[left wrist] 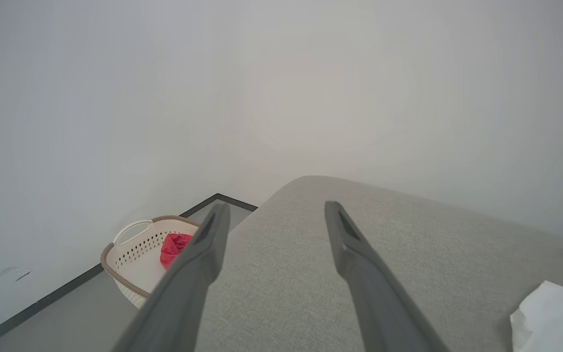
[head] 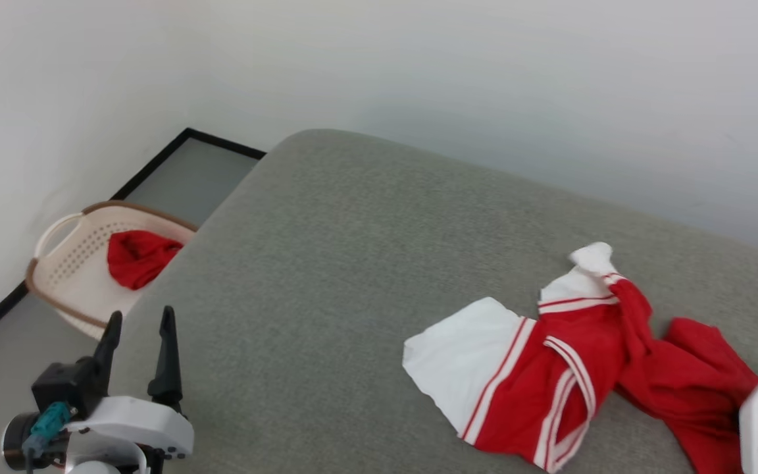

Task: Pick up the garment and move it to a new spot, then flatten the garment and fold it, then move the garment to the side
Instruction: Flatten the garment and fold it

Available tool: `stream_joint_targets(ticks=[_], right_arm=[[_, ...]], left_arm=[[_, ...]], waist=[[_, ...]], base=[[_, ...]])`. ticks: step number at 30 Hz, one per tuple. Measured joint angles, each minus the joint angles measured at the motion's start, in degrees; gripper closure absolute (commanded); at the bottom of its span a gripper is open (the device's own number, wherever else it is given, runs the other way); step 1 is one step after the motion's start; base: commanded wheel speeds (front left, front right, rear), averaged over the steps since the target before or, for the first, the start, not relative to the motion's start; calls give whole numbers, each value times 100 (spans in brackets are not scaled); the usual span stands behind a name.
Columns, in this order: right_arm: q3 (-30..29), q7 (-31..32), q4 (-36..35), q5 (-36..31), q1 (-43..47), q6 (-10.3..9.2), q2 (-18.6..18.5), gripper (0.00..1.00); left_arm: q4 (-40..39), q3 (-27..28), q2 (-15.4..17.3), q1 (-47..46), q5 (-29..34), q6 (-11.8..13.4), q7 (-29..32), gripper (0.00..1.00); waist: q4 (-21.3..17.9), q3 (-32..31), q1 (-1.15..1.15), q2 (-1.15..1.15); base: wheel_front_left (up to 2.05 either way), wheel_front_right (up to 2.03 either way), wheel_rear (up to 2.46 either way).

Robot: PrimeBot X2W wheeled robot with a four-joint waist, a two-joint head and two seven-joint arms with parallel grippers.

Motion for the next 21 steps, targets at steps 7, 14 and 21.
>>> stream_joint_targets(ticks=[7, 14, 21], right_arm=[[-535, 131, -712, 179, 1013, 0, -20, 100], [-973, 178, -1512, -144, 1533, -3, 277, 0], [-1319, 108, -2710, -374, 1965, -2, 522, 0]], left_arm=[[-27, 124, -194, 79, 113, -105, -1, 0], [-104, 256, -297, 86, 226, -152, -1, 0], [-216, 321, -318, 116, 309, -172, -1, 0]], waist=[[-272, 22, 0, 0], [-499, 72, 0, 0], [-626, 33, 0, 0]], base=[[0, 0, 0], [0, 0, 0], [0, 0, 0]])
